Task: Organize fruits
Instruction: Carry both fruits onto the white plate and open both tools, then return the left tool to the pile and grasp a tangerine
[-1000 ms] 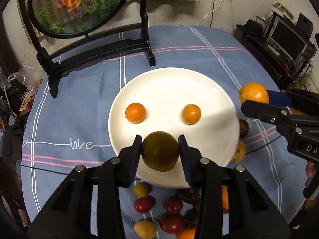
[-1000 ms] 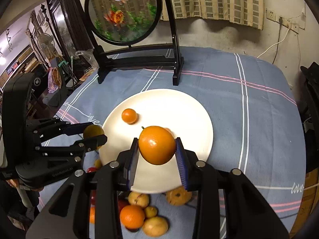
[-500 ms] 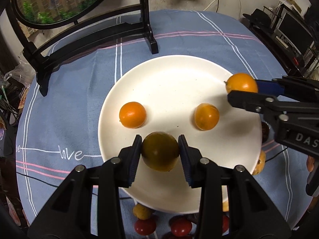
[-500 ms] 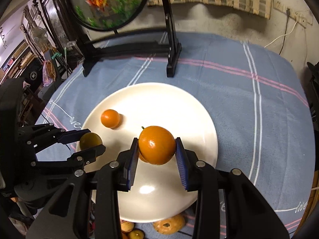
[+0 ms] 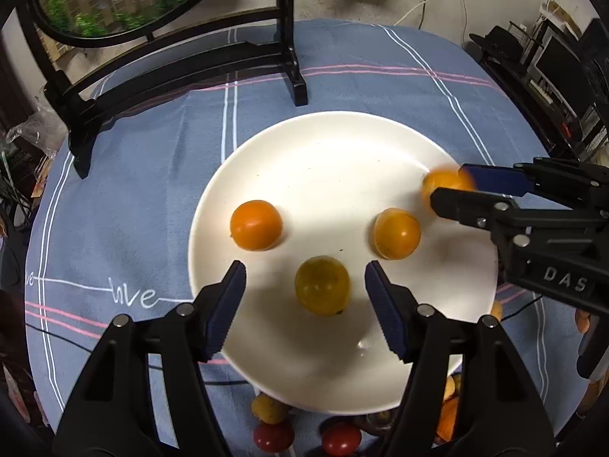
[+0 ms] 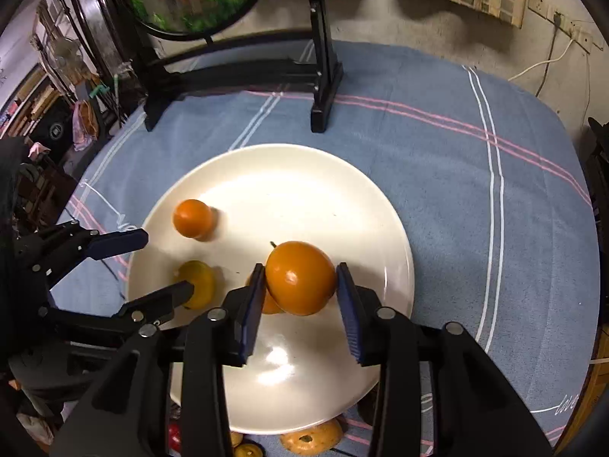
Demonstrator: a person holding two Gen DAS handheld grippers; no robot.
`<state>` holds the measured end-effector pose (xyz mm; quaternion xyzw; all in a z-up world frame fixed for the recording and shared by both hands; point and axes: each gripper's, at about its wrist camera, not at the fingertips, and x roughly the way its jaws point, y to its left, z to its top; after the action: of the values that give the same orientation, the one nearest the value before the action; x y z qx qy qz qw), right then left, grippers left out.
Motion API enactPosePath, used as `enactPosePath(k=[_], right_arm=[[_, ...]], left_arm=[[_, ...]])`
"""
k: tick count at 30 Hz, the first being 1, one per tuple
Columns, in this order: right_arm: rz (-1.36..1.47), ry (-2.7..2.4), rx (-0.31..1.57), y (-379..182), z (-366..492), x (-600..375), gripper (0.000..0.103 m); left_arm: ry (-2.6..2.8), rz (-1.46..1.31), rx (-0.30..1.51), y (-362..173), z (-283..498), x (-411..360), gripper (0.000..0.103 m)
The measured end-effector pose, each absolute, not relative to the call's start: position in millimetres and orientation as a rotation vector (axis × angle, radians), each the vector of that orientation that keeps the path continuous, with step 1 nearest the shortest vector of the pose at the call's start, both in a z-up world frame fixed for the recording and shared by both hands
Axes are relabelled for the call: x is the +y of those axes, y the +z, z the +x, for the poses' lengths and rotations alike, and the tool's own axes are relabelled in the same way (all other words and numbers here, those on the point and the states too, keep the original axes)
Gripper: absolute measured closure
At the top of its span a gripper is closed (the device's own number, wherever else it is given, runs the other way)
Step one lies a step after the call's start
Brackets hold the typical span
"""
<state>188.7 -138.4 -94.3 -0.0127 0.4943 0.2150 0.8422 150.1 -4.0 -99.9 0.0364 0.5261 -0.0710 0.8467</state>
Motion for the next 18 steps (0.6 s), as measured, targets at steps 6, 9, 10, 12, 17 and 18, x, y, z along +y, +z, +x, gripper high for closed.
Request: enactPosePath(k=[6, 9, 10, 12, 17, 18], right_arm=[[0.049, 0.415, 0.96, -68, 177, -151, 0.03], [0.052, 0.401, 0.927, -53, 152, -161, 0.03], [0.037, 0.399, 0.919, -50, 141, -163, 0.03], [0.003, 0.4, 0.904, -47, 115, -167, 0.03], [-0.024, 0.432, 0.927, -64, 48, -174, 0.03], [-0.023, 0.433, 0.945, -73, 32, -176, 0.03]], left_arm=[[-0.127, 0.069, 1.062, -75, 128, 9, 0.036], [-0.117, 0.059, 1.031, -61, 111, 21, 0.037], [-0.113, 0.057, 1.021, -57, 104, 26, 0.037], [-0.096, 0.06, 1.003, -49, 86, 38, 0.036], [-0.097, 0.069, 0.995, -45, 35, 54, 0.034], [-0.109, 0.076, 0.998, -48, 23, 54, 0.034]])
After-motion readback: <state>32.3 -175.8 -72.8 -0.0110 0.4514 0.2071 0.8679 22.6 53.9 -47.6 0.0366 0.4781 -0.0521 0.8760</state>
